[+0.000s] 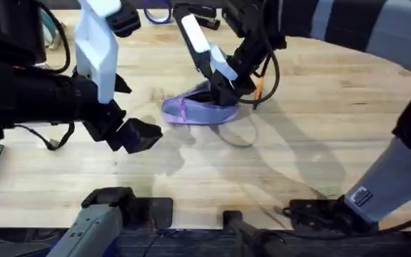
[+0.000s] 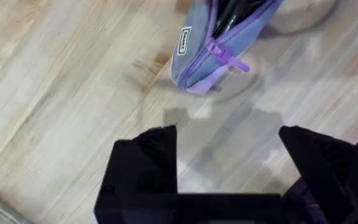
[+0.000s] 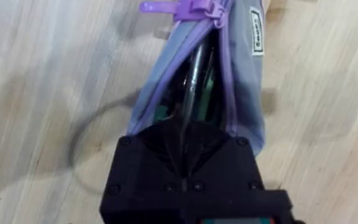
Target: Unzip the bag, pick up the pens from the table one at a time and place them inside, then zip the bag closed.
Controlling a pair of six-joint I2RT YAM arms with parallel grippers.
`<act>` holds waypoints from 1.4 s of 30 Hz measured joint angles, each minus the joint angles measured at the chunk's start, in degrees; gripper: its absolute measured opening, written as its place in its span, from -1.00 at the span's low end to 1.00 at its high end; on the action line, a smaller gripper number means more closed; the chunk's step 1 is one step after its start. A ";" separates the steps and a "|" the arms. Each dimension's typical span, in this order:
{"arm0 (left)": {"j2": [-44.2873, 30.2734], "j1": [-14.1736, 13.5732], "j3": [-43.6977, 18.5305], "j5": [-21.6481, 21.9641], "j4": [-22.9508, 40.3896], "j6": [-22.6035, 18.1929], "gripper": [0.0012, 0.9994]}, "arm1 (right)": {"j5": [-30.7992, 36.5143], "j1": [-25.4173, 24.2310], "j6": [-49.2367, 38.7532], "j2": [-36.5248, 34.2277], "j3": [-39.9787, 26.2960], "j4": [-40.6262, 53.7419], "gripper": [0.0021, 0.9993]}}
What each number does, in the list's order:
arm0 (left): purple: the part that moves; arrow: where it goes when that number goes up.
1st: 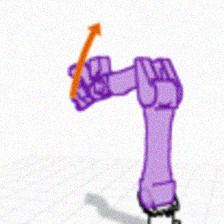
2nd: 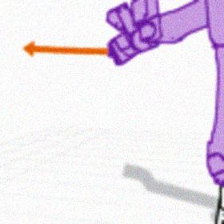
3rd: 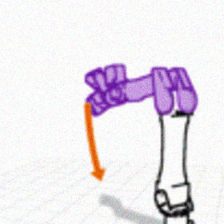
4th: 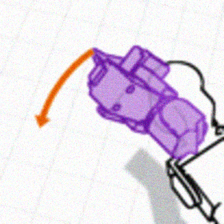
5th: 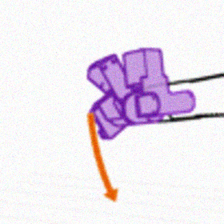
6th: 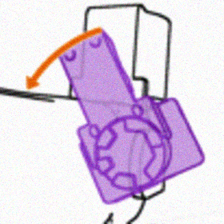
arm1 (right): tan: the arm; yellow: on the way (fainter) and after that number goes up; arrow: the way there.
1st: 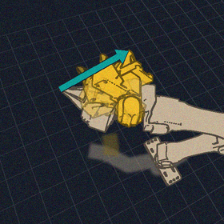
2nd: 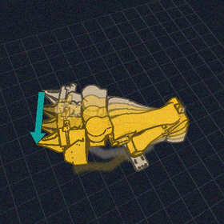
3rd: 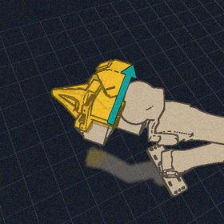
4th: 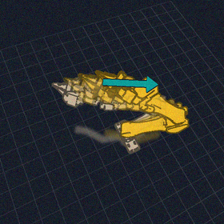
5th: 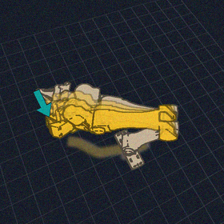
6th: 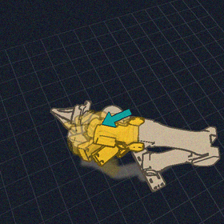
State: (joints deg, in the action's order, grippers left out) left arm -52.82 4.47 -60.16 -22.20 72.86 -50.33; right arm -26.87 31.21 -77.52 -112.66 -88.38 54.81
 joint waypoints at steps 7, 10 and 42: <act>0.00 0.00 0.00 0.00 0.00 0.00 0.99 | -0.17 0.08 0.83 -0.24 0.00 -0.21 0.28; 0.00 0.00 0.00 0.00 0.00 0.00 0.99 | -0.17 0.08 0.81 -0.24 0.00 -0.39 0.95; 0.00 0.00 0.00 0.00 0.00 0.00 0.99 | -1.18 -8.94 14.82 11.32 0.04 0.19 0.99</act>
State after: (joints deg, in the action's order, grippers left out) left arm -52.82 4.47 -60.16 -22.20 72.86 -50.33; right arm -28.05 22.27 -62.70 -101.34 -88.33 55.00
